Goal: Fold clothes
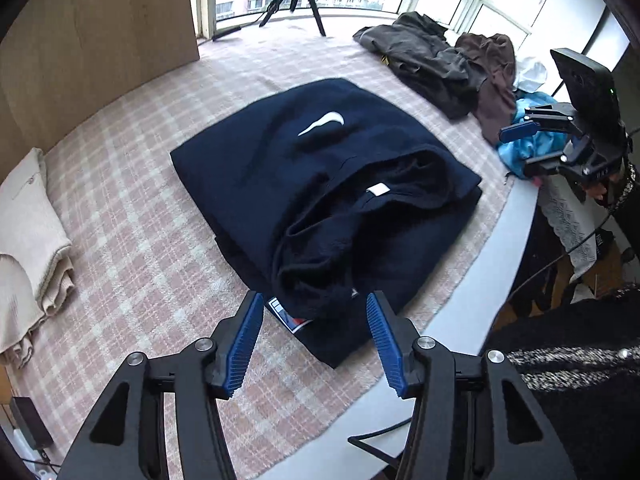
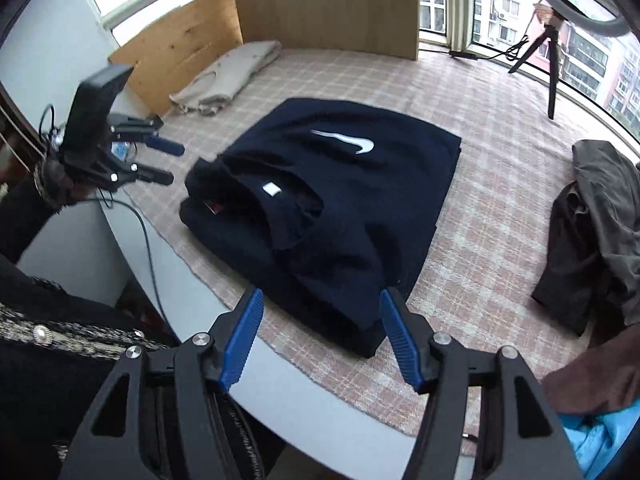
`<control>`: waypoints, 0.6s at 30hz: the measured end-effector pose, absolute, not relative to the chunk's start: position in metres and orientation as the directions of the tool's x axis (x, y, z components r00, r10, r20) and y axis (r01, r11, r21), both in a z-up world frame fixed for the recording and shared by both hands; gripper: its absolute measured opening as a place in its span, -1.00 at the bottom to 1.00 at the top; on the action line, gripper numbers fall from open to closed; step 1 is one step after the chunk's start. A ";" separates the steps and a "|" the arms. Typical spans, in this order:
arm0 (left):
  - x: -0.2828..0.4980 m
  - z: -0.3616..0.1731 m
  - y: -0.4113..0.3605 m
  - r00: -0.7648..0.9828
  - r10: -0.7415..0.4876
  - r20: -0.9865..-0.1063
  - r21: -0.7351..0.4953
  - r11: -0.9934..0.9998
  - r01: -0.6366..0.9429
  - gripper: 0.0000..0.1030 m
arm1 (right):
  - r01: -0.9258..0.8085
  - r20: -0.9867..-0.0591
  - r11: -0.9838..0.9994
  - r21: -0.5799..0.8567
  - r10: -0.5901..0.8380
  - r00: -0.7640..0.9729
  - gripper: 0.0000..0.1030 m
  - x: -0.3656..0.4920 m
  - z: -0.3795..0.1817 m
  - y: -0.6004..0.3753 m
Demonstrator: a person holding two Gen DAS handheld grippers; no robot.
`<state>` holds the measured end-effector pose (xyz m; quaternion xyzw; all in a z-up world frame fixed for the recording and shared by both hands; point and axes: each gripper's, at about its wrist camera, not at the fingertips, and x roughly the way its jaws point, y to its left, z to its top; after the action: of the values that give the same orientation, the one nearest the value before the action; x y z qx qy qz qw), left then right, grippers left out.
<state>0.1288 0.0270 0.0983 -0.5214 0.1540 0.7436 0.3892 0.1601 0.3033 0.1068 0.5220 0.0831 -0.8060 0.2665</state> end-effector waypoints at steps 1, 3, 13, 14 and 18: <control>0.126 0.092 0.027 -0.149 0.414 -0.898 -0.181 -0.656 -0.732 -0.02 | 0.522 -0.898 -0.845 0.115 -0.313 -0.308 0.16 0.157 0.095 0.298; 0.121 0.080 0.027 -0.141 0.405 -0.903 -0.188 -0.670 -0.718 -0.02 | 0.533 -0.910 -0.842 0.082 -0.282 -0.304 0.16 0.152 0.079 0.292; 0.135 0.097 0.029 -0.206 0.443 -0.872 -0.158 -0.655 -0.739 -0.77 | 0.547 -0.878 -0.836 0.046 -0.295 -0.378 -0.84 0.152 0.096 0.301; 0.140 0.104 0.027 -0.229 0.438 -0.869 -0.131 -0.651 -0.747 -0.77 | 0.544 -0.872 -0.837 0.052 -0.304 -0.384 -0.84 0.155 0.102 0.306; 0.164 0.095 0.029 -0.229 0.371 -0.900 -0.039 -0.592 -0.805 -0.69 | 0.557 -0.915 -0.831 0.008 -0.231 -0.331 -0.81 0.164 0.096 0.314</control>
<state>0.1644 0.0292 0.0954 -0.4819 0.2253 0.7508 0.3916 0.1637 0.3145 0.0960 0.5233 0.1557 -0.8009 0.2458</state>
